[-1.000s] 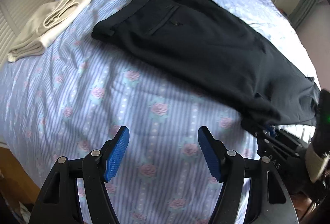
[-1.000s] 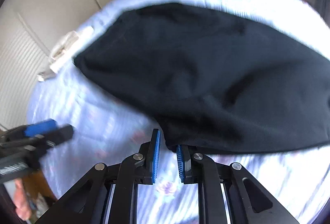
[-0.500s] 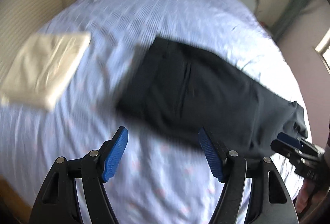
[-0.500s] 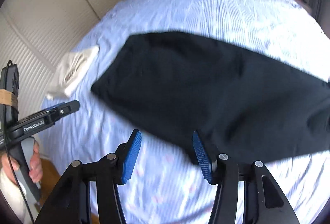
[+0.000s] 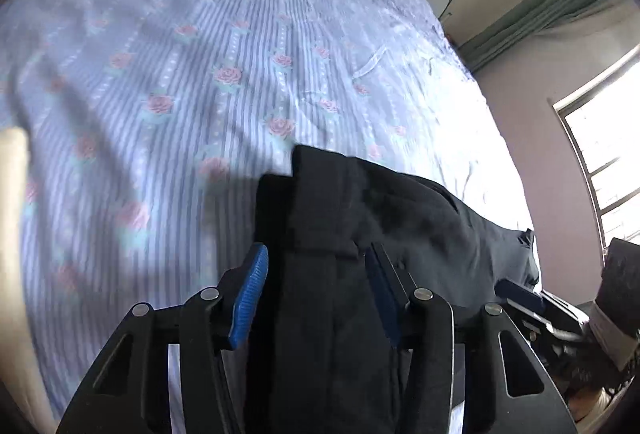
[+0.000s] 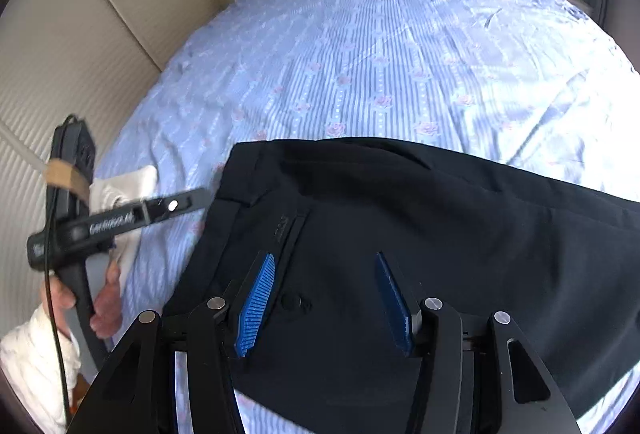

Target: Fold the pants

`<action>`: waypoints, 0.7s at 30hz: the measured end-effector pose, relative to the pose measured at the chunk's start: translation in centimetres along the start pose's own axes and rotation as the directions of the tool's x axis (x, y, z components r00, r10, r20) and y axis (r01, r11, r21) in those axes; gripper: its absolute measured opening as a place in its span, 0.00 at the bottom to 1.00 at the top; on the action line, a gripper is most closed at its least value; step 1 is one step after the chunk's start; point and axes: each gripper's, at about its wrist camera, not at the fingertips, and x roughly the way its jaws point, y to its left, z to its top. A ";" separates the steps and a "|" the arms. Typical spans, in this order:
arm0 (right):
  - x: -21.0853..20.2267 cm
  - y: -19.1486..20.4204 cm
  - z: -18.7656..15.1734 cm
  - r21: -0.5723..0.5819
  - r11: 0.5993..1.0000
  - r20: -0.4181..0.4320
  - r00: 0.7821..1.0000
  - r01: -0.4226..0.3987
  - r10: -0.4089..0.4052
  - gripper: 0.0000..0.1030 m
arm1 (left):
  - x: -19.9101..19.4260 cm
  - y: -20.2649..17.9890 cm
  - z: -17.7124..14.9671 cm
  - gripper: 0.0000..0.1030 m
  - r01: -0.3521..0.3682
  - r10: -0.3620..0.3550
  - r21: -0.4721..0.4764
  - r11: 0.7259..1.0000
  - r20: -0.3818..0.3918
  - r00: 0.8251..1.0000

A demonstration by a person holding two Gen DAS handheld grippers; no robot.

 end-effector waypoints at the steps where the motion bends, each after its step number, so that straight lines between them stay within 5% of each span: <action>1: 0.5 0.1 0.1 0.002 1.000 -0.009 1.000 0.004 -0.004 0.52 | 0.6 0.2 0.3 0.44 0.006 -0.006 -0.002 1.000 -0.010 1.000; 4: 1.7 0.4 0.3 0.001 1.000 -0.029 0.999 0.017 -0.017 0.52 | 2.4 0.9 0.7 0.25 0.054 -0.056 -0.023 0.998 -0.079 0.995; 7: 2.8 0.5 0.7 -0.006 1.000 -0.053 0.998 0.017 -0.018 0.52 | 1.2 0.9 0.2 0.13 0.108 -0.108 -0.004 0.994 -0.068 0.992; 10: 3.0 0.9 0.9 -0.019 1.000 -0.052 0.999 0.006 -0.007 0.52 | -0.6 1.6 -0.6 0.12 0.206 -0.207 -0.033 0.978 -0.049 0.977; 15: 3.7 1.8 1.2 -0.043 0.999 -0.050 0.999 -0.007 0.005 0.52 | 2.7 3.1 -0.9 0.16 0.119 -0.134 -0.112 0.987 -0.140 0.981; 18: 3.8 2.2 1.5 -0.042 0.999 -0.052 0.999 -0.018 0.016 0.52 | 1.4 2.9 -1.2 0.06 0.086 -0.098 -0.136 0.987 -0.085 0.992; 21: 3.3 2.7 1.6 -0.061 0.998 -0.041 0.999 -0.025 0.023 0.52 | -0.7 1.8 -2.0 0.06 -0.002 0.000 -0.043 0.999 -0.052 0.999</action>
